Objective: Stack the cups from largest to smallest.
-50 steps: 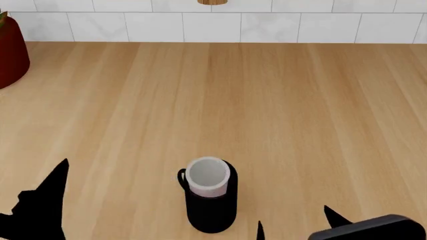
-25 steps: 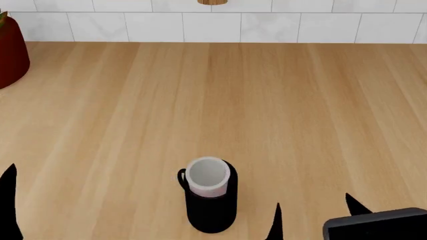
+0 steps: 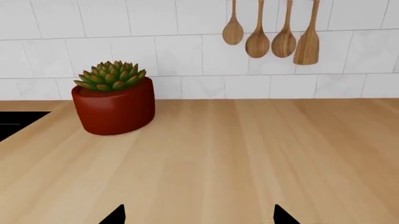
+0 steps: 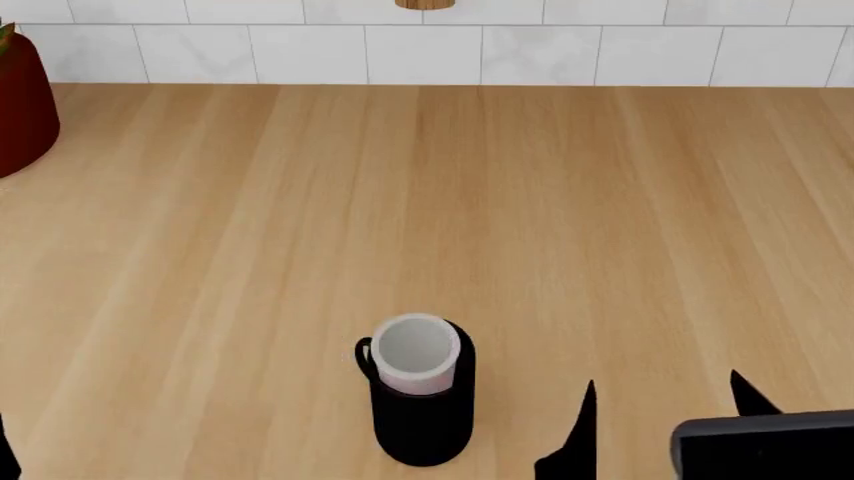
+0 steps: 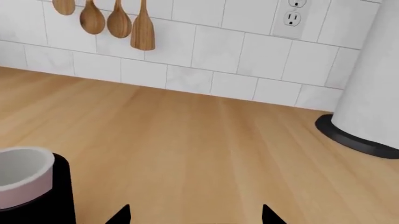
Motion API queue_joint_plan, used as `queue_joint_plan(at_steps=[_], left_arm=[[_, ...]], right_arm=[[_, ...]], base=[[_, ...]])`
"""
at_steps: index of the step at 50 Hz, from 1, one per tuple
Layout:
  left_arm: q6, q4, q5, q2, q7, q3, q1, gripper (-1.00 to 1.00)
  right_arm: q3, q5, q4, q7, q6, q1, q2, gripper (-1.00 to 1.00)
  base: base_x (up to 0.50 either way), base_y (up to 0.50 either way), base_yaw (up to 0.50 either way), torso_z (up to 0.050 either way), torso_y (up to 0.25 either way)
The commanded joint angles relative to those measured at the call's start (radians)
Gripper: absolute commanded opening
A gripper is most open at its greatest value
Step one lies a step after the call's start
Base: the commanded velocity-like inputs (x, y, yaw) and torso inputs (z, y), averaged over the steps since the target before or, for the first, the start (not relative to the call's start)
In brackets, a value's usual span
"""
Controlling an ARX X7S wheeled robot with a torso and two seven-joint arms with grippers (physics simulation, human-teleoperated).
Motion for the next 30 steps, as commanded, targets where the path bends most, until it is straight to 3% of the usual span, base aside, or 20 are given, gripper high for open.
queue_joint_plan(at_steps=[1, 4, 7, 12, 17, 26, 30], left_arm=[[-0.039, 0.003, -0.059, -0.006, -0.061, 0.004, -0.047, 1.0], [-0.039, 0.003, -0.09, -0.018, -0.071, -0.006, -0.05, 1.0], [-0.05, -0.002, -0.215, -0.051, -0.125, -0.02, -0.122, 1.0], [-0.121, -0.023, -0.345, -0.107, -0.196, 0.03, -0.327, 1.0], [-0.228, -0.084, -0.462, -0.108, -0.233, 0.131, -0.574, 1.0], [-0.346, -0.205, -0.554, -0.102, -0.219, 0.209, -0.839, 1.0], [-0.414, -0.255, -0.569, -0.068, -0.197, 0.261, -0.956, 1.0]], right_arm=[[0.044, -0.003, -0.051, 0.03, 0.067, -0.008, -0.003, 1.0], [0.074, 0.054, -0.056, 0.041, 0.094, 0.003, -0.023, 1.0], [0.097, 0.11, -0.057, 0.083, 0.168, 0.065, -0.03, 1.0], [0.157, 0.255, -0.047, 0.147, 0.312, 0.227, -0.024, 1.0], [0.186, 0.399, -0.015, 0.228, 0.448, 0.402, -0.025, 1.0], [0.13, 0.476, 0.111, 0.303, 0.572, 0.687, -0.033, 1.0], [0.05, 0.42, 0.161, 0.27, 0.547, 0.755, -0.022, 1.0]], base=[[0.0, 0.0, 0.0, 0.0, 0.0], [0.0, 0.0, 0.0, 0.0, 0.0], [0.0, 0.0, 0.0, 0.0, 0.0], [0.0, 0.0, 0.0, 0.0, 0.0], [0.0, 0.0, 0.0, 0.0, 0.0], [0.0, 0.0, 0.0, 0.0, 0.0], [0.0, 0.0, 0.0, 0.0, 0.0]])
